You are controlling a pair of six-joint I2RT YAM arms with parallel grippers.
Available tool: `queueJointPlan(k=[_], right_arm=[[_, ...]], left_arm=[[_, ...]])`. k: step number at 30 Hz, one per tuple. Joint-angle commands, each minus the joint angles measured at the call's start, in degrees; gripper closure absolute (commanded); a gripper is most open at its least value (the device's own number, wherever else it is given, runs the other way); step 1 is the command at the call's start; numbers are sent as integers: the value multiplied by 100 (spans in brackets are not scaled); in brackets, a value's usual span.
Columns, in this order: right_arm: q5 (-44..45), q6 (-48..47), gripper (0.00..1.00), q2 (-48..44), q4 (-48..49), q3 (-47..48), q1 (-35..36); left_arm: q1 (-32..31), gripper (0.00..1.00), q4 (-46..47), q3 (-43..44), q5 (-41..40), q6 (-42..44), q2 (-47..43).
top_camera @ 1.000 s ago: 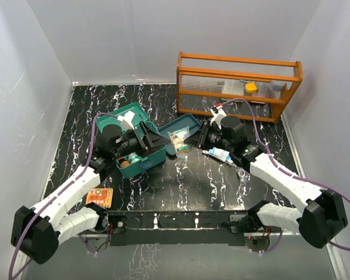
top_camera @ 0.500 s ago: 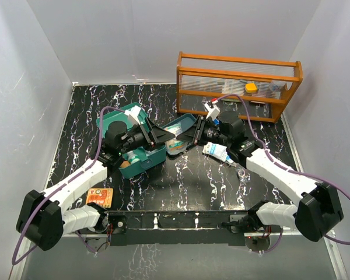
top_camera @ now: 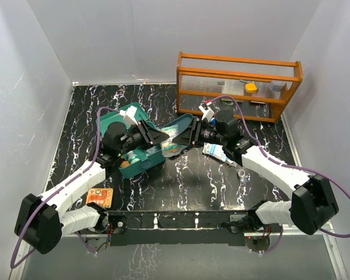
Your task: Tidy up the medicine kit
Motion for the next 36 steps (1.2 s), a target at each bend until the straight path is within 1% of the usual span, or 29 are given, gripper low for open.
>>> queueJointPlan(k=[1,4,6,9,11,12,15,18,22,26,28,32,36], right_arm=[[-46,-81,60,-88,418,186,-3],[134,-101,53,-156,378,168,-3],[384,-124,49,-240,237,166,-2],[944,-199,46,-451,-50,144,-2],[1393,-200,45,-673,-230,92,-3],[1594,-350,44,-790,-286,42,-6],[2117,-408,44,-1120,-369,-97,-8],[2361,-437,43,-1276,-414,-182,-3],[2401,-409,43,-1278,-448,-243,-3],[2399,-356,43,-1310,-452,-359,-5],[2386,-339,43,-1330,-408,-436,-4],[2200,-259,43,-1269,-321,-529,-10],[2001,-115,43,-1204,-182,-617,-9]], left_arm=[[-24,77,91,-8,-149,146,-236],[-28,81,247,-75,-79,66,-250],[-27,81,111,-46,-160,80,-288],[-22,81,-215,50,-354,224,-470],[-21,82,-665,238,-583,421,-597],[-13,82,-988,375,-737,506,-647],[39,82,-2195,843,-1310,694,-786],[83,81,-3052,1039,-2044,805,-1020],[256,81,-3811,1188,-2570,1027,-1143],[426,80,-4178,1304,-2458,1353,-830],[499,80,-4189,1301,-2419,1407,-671],[687,80,-3932,1259,-2291,1522,-271],[778,80,-3406,1249,-1987,1595,342]])
